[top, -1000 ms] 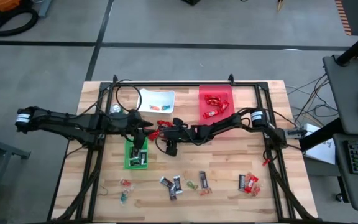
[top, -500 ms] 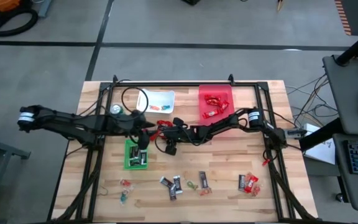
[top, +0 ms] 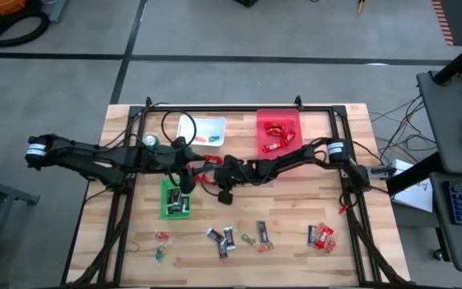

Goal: Organize candy in baskets
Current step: Put the red chocolate into the pink bin

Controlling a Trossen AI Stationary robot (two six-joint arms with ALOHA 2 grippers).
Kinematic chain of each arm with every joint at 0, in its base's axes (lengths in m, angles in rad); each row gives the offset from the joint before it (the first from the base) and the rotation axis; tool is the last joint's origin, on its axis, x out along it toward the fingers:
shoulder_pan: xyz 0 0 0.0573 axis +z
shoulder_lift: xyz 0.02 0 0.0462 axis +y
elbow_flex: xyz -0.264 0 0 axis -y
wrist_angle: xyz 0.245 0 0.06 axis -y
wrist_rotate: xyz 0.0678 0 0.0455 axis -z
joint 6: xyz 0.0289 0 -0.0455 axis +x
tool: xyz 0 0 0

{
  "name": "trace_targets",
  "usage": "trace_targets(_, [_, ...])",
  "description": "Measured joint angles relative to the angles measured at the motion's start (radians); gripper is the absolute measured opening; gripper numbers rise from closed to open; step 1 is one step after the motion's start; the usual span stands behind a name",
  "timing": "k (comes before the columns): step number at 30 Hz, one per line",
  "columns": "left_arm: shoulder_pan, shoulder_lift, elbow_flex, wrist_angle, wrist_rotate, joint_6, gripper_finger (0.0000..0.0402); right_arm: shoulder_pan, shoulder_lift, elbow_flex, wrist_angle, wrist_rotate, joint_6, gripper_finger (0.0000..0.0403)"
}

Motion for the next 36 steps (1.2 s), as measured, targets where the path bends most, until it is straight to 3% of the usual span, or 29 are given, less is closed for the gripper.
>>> trace_targets(6, [-0.004, 0.000, -0.034, 0.005, 0.067, 0.003, 0.0171, 0.025, -0.185, -0.080, -0.078, -0.026, -0.018, 0.0034])
trace_targets(14, [-0.006, 0.001, -0.046, 0.014, 0.070, -0.018, 0.0171, 0.045, -0.469, -0.332, -0.039, -0.001, 0.086, 0.0034])
trace_targets(21, [-0.006, 0.011, -0.046, 0.020, 0.052, -0.015, 0.0171, 0.054, -0.657, -0.521, -0.079, 0.322, 0.227, 0.0034])
trace_targets(28, [-0.005, 0.043, -0.046, 0.040, 0.031, -0.009, 0.0171, -0.024, -0.804, -0.564, -0.355, 0.677, 0.442, 0.0034])
trace_targets(36, [-0.005, 0.078, -0.046, 0.087, 0.026, 0.022, 0.0171, -0.272, -0.797, -0.581, -0.461, 0.657, 0.537, 0.0064])
